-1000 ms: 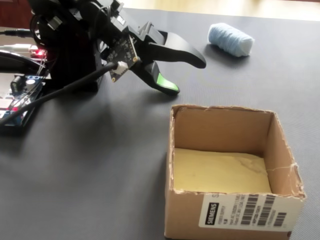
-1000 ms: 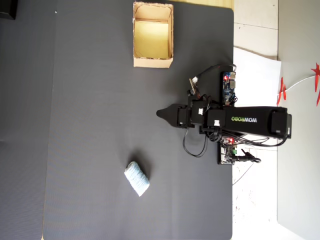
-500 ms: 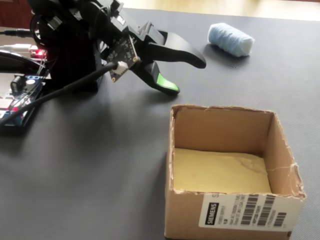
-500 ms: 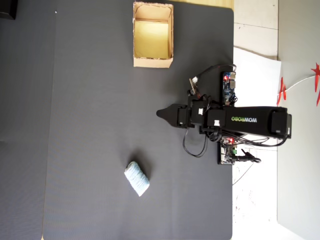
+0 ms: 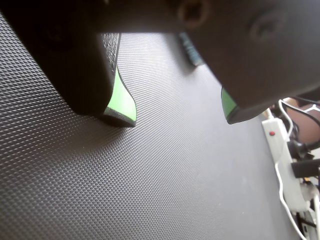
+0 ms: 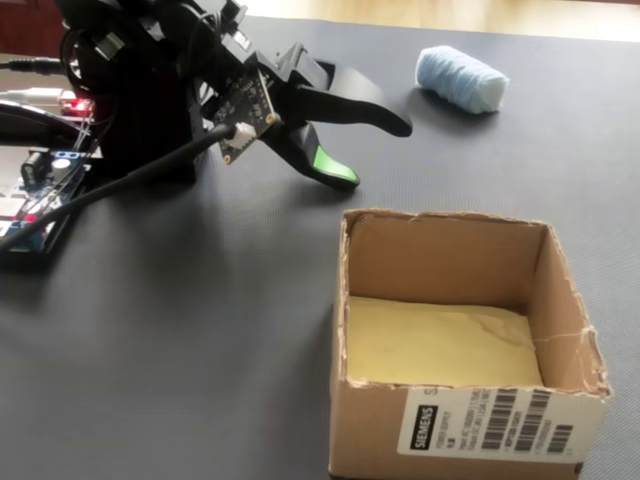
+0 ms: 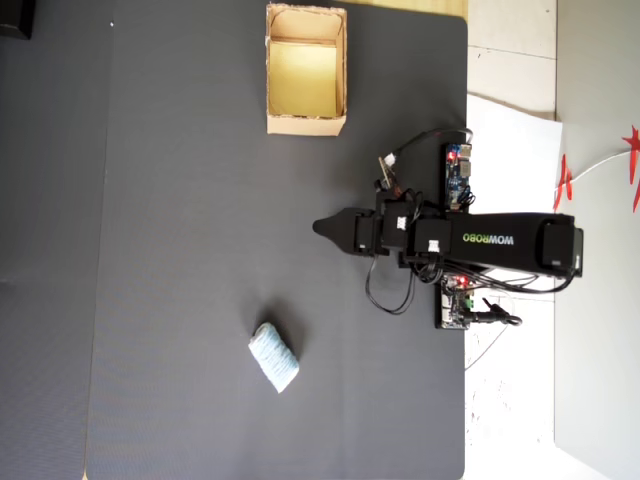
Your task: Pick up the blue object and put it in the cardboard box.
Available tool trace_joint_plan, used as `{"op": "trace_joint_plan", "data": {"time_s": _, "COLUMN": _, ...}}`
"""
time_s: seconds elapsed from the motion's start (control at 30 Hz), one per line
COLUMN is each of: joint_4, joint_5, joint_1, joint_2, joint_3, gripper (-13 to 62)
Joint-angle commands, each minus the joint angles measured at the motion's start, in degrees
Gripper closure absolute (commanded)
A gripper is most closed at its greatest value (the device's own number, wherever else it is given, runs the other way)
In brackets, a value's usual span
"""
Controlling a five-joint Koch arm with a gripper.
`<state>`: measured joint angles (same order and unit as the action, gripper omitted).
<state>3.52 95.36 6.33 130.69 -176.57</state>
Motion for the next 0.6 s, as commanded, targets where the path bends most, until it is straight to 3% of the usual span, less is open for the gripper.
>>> {"op": "trace_joint_plan", "data": {"time_s": 0.0, "joint_4": -6.6, "joint_5": 0.5, "joint_1": -0.1, "joint_2": 5.0, "joint_3": -2.1, "gripper": 15.4}}
{"op": "trace_joint_plan", "data": {"time_s": 0.57, "joint_4": -4.9, "joint_5": 0.7, "joint_1": -3.0, "joint_2": 5.0, "joint_3": -2.1, "gripper": 15.4}}
